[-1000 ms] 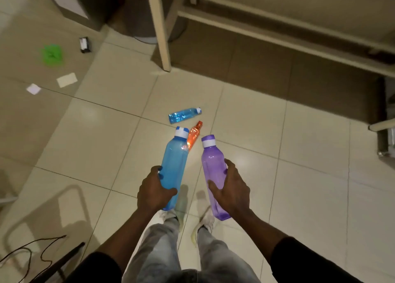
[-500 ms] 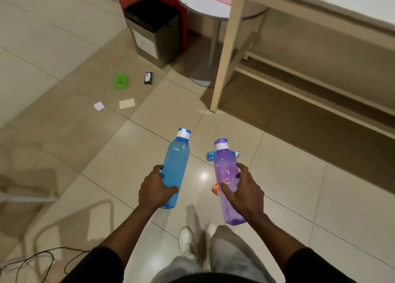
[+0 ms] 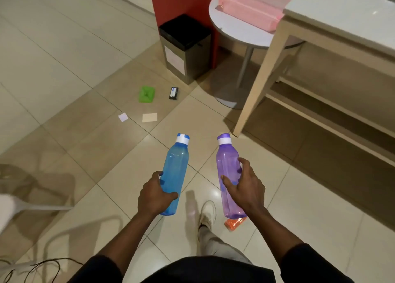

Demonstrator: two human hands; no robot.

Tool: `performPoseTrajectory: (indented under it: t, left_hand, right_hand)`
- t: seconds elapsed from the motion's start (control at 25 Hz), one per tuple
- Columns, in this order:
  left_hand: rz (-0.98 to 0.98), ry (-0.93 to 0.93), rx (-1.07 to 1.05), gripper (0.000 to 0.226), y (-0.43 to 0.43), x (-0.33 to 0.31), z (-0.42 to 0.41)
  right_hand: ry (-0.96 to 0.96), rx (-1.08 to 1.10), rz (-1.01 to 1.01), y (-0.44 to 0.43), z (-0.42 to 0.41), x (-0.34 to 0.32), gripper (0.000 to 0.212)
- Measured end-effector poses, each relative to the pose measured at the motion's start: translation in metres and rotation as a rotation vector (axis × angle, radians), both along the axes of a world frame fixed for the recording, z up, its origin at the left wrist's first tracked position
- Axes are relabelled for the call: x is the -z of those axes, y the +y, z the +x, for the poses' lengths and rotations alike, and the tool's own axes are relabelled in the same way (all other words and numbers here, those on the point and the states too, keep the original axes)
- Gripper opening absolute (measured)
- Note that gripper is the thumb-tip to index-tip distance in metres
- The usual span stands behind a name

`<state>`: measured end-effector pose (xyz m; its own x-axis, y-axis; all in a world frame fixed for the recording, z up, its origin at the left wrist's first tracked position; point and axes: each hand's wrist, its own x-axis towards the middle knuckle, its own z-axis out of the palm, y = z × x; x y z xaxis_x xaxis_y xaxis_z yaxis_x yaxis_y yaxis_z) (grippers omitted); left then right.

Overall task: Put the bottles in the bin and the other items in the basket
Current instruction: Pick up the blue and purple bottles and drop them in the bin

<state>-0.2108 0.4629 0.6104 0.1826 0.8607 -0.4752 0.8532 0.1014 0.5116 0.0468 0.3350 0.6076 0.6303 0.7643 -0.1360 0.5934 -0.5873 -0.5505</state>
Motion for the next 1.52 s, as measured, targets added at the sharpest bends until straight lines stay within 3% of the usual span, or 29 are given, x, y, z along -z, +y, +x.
performPoseTrajectory:
  t: [0.48, 1.0, 1.24, 1.52]
  left_hand:
    - [0.015, -0.041, -0.113, 0.091, 0.176, -0.002, 0.064]
    - [0.022, -0.04, 0.014, 0.09, 0.479, -0.014, 0.098]
    - [0.028, -0.09, 0.007, 0.092, 0.576, -0.018, 0.132]
    - [0.054, -0.035, 0.011, 0.09, 0.67, 0.003, 0.197]
  right_hand:
    - [-0.01, -0.118, 0.008, 0.195, 0.06, -0.001, 0.074]
    - [-0.095, -0.055, -0.052, 0.46, 0.073, -0.017, 0.08]
    - [-0.082, -0.012, -0.014, 0.552, 0.102, -0.018, 0.077]
    - [-0.105, -0.104, -0.019, 0.66, 0.168, -0.006, 0.072]
